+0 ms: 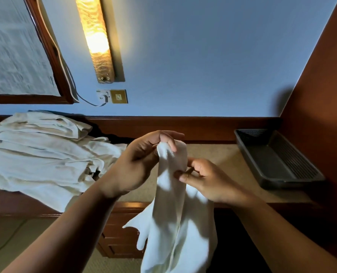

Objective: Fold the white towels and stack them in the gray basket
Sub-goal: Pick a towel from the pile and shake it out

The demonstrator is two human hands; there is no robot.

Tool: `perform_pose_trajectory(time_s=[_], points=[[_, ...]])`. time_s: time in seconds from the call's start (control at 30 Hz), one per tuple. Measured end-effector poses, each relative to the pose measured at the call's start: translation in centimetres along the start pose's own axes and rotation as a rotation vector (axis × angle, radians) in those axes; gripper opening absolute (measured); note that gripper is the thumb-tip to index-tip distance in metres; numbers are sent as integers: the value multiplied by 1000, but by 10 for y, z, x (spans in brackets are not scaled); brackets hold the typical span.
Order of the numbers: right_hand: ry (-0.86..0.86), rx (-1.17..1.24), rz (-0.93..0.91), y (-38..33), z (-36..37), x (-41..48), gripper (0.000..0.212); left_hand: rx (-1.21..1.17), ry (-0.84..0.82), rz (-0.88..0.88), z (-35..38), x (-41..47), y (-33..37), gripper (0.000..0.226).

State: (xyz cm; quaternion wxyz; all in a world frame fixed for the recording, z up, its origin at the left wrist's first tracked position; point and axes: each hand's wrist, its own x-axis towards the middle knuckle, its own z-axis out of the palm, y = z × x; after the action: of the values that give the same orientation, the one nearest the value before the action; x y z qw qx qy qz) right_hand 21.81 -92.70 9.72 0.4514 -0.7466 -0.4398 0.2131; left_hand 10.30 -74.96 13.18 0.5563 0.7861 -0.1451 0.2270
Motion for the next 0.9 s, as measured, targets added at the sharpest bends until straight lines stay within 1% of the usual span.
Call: perform_pose_trajectory(time_s=[0.03, 0.1, 0.17, 0.2, 0.23, 0.27, 0.3, 0.33, 0.37, 0.4, 0.43, 0.47, 0.57, 0.63, 0.7, 0.77, 0.87, 0.9], points=[[59, 5, -8, 1, 2, 0, 18, -83, 15, -30, 2, -1, 0, 29], [183, 0, -6, 5, 5, -1, 6, -378, 124, -150, 4, -3, -1, 35], [242, -39, -10, 5, 9, -3, 9, -617, 288, -295, 4, -1, -5, 36], [240, -49, -22, 5, 11, -4, 10, -669, 374, -354, 3, 0, -6, 30], [234, -63, -33, 4, 14, -4, 9, -663, 460, -427, 1, 2, -7, 20], [233, -90, -43, 2, 16, -4, 9, -605, 518, -527, -2, 2, -9, 11], [243, -129, -53, 2, 18, -4, 10, -515, 513, -646, -5, 2, -12, 25], [252, -172, -68, 2, 20, -2, 11, -406, 438, -765, -9, 1, -16, 49], [252, -213, -81, 3, 21, -1, 12, -325, 314, -847, -13, -1, -18, 73], [244, -239, -92, 2, 22, -1, 13, -294, 189, -903, -14, -2, -17, 87], [234, -257, -104, 1, 23, -1, 14, -284, 120, -924, -13, -4, -15, 88], [217, -273, -113, 0, 24, -1, 14, -303, 118, -919, -12, -5, -13, 78], [182, -314, -141, -4, 29, -3, 10, -329, 212, -809, -7, -2, -8, 39], [168, -316, -109, -6, 32, -3, 10, -319, 329, -725, -5, 1, -9, 22], [156, -258, 1, -8, 29, -3, 12, -257, 470, -630, -6, 3, -13, 17], [129, -153, 117, -10, 24, -6, 21, -144, 532, -501, -9, 1, -18, 18], [94, 67, 205, -17, 15, -16, 17, 1, 524, -399, -11, -7, -25, 18], [68, 152, 196, -21, 14, -19, 21, 18, 501, -393, -9, -10, -28, 17]])
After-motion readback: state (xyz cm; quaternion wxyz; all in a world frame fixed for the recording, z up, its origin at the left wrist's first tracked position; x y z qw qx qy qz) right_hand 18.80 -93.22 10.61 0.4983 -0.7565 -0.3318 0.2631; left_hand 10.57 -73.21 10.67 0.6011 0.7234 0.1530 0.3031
